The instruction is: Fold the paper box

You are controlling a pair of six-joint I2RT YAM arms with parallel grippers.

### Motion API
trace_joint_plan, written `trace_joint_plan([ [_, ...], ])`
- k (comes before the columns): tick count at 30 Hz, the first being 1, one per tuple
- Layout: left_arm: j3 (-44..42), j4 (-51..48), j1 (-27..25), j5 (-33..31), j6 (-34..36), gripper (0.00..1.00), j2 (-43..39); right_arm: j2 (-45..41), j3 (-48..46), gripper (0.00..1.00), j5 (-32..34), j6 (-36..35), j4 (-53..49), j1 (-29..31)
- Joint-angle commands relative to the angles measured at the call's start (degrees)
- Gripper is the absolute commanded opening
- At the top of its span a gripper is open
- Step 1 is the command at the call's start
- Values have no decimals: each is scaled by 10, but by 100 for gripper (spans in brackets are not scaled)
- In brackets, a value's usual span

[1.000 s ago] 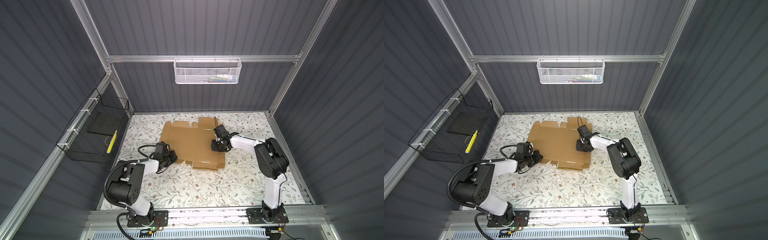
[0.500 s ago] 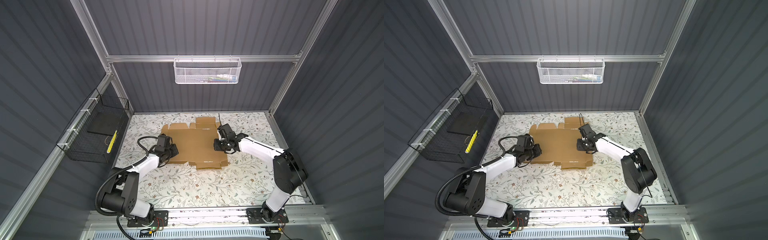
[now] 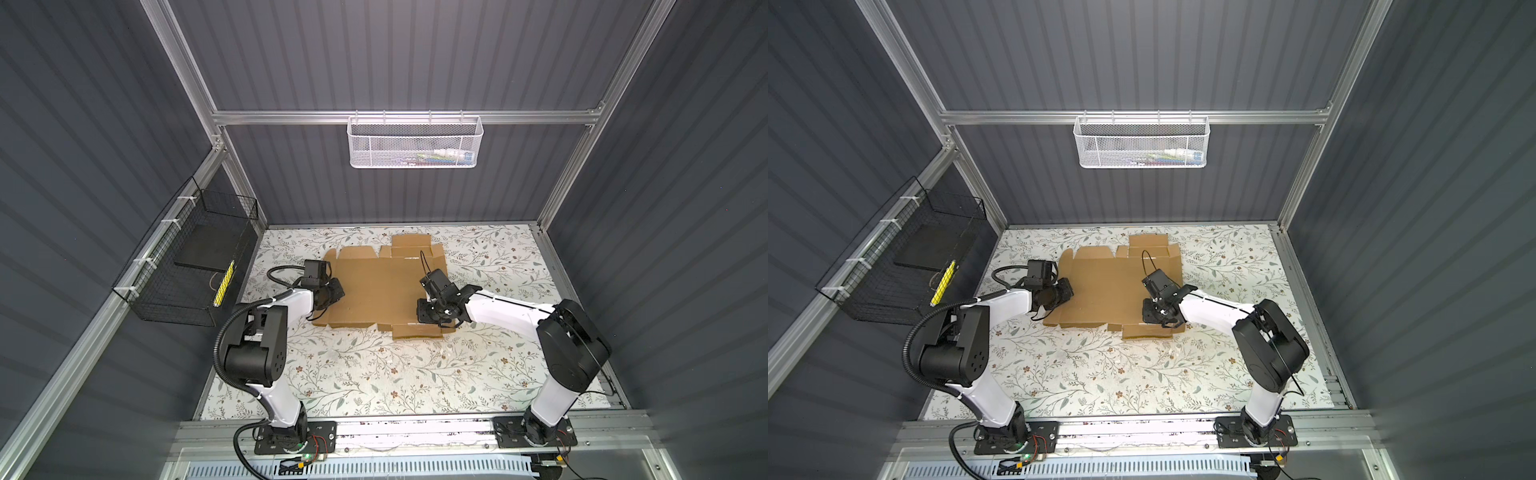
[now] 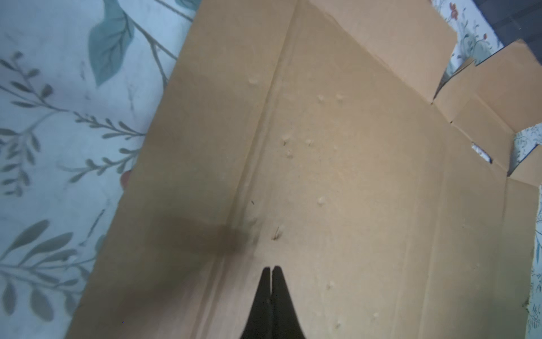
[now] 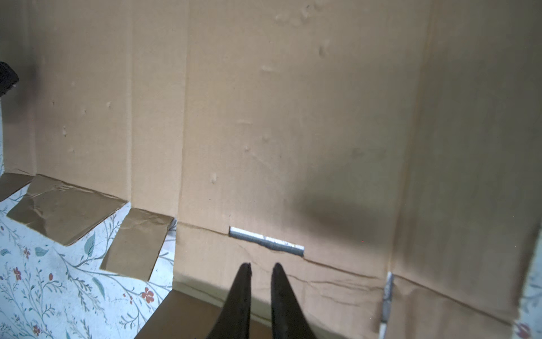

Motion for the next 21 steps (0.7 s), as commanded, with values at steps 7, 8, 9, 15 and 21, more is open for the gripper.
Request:
trace_joint_plan([
  [7, -31, 25, 4, 22, -5, 0, 12, 51, 0, 18, -29, 23, 47, -22],
  [8, -38, 26, 4, 25, -6, 0, 8, 54, 1, 17, -30, 22, 47, -25],
  [9, -47, 29, 4, 28, -8, 0, 2, 57, 3, 17, -30, 19, 47, -28],
  [15, -94, 26, 4, 27, -9, 0, -48, 78, 11, 17, -32, 2, 43, -47],
  [21, -140, 13, 4, 24, -11, 0, -107, 103, 34, 17, -35, -16, 31, -65],
])
